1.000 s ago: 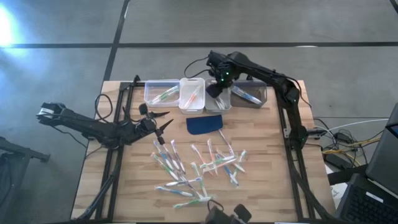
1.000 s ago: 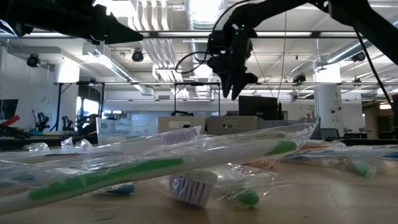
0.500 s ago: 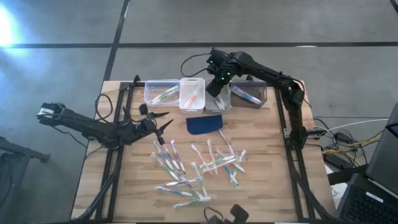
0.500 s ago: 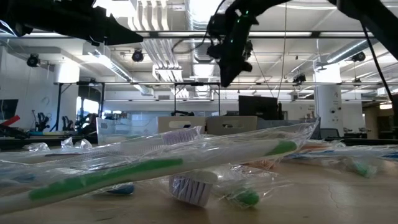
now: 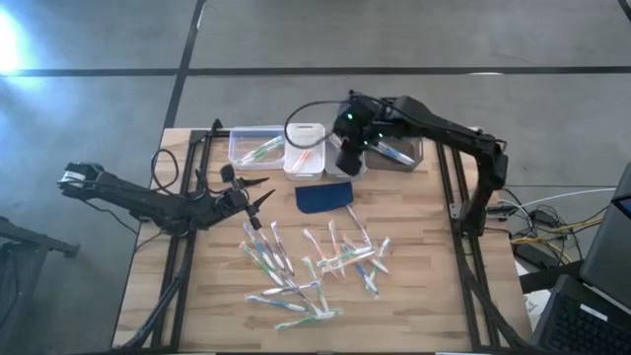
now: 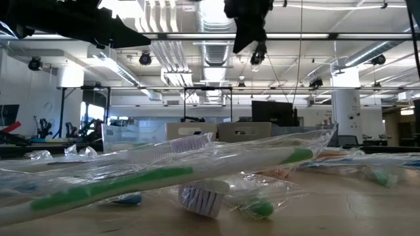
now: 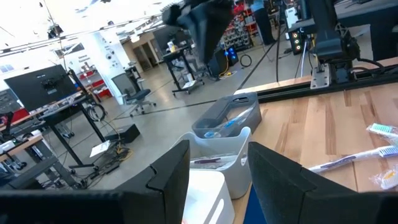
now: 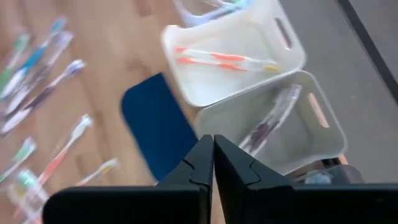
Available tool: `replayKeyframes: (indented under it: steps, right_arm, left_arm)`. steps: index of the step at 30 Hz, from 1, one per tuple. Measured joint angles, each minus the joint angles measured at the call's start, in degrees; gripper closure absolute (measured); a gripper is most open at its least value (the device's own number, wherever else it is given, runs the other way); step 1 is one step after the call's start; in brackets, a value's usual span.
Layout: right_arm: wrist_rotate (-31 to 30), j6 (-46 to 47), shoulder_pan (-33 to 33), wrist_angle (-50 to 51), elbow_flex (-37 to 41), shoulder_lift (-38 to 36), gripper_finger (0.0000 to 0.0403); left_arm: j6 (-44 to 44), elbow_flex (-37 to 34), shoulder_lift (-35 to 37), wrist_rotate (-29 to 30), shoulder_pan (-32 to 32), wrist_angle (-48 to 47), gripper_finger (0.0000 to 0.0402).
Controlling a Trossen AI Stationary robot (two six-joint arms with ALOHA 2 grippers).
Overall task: Pick & Place Toothbrushes
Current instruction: Put the orange toothbrush into the white bin
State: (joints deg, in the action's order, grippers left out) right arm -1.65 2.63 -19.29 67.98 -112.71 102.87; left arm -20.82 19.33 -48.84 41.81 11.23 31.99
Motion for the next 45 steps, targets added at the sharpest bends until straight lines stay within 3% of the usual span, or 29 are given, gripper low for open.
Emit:
replayKeyframes:
  steps: [5,15,25,30,39,45]
  right_arm:
    - [0.13,-0.45,3.93,-3.62,7.25,-6.53,0.0394]
    - [0.20,-4.52,12.52,-20.09,29.82,-20.81,0.0394]
    - [0.78,-6.17,21.57,-36.82,40.15,-25.01,0.0394]
    - [0.23,-8.79,27.37,-35.37,41.07,-22.89,0.0394]
    - [-3.04,-0.41,35.53,-30.43,41.66,-21.17,0.0394]
    - [-4.87,-1.06,39.64,-27.63,44.89,-21.25,0.0394]
  left_arm:
    - [-0.01,0.00,0.00,-0.01,0.01,0.00,0.0234]
    - [0.00,0.00,0.00,0.00,-0.01,0.09,0.0234]
    - [0.00,0.00,0.00,-0.01,0.01,-0.34,0.0234]
    - [0.00,0.00,0.00,-0.01,0.01,-0.50,0.0234]
    - [-0.02,0.00,0.00,0.01,-0.01,-1.38,0.0234]
    - [-0.01,0.00,0.00,-0.01,0.00,-1.46,0.0234]
